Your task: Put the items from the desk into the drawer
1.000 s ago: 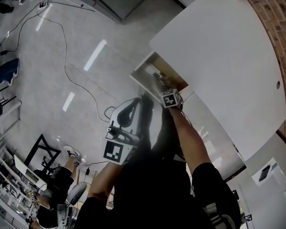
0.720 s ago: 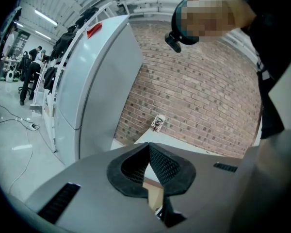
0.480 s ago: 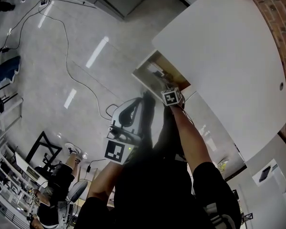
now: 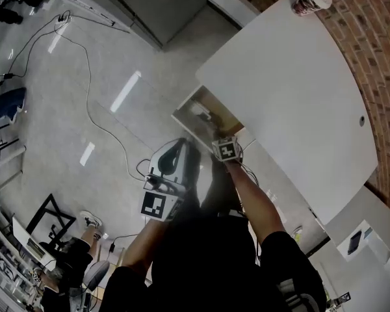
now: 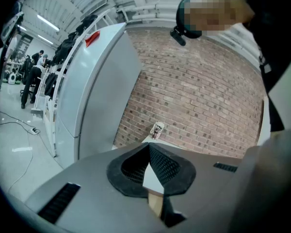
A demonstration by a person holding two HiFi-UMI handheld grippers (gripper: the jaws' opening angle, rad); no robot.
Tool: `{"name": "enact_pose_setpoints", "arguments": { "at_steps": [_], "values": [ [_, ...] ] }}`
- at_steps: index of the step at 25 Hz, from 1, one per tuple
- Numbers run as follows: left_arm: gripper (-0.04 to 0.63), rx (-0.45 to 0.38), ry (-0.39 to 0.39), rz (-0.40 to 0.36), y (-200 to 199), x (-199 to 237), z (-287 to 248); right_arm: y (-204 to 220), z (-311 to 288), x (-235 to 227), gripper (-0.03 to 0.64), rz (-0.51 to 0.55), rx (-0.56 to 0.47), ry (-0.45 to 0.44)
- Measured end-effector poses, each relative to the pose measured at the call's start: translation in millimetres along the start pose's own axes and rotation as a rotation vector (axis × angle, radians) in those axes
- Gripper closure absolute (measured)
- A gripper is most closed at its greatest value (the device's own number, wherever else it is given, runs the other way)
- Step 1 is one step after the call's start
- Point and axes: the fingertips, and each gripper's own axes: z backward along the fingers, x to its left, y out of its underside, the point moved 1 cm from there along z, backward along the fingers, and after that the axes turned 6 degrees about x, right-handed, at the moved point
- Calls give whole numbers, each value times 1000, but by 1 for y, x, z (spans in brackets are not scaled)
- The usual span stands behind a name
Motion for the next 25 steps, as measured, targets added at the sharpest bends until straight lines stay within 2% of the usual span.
{"name": "enact_pose_setpoints", "arguments": {
  "at_steps": [7, 13, 18, 22, 25],
  "values": [
    [591, -71, -5, -21, -35, -19, 17, -51, 108, 28, 609, 40, -185, -69],
    [591, -165, -1, -48, -82, -47, 30, -113, 226, 26, 611, 13, -437, -66],
    [591, -232, 16, -79, -118, -71, 33, -148, 324, 22, 612, 30, -619, -26],
    [591, -263, 49, -104, -132, -87, 37, -156, 385, 27, 612, 41, -736, -10],
    [591, -252, 70, -113, -132, -99, 40, -149, 422, 30, 612, 49, -791, -16]
  ]
}}
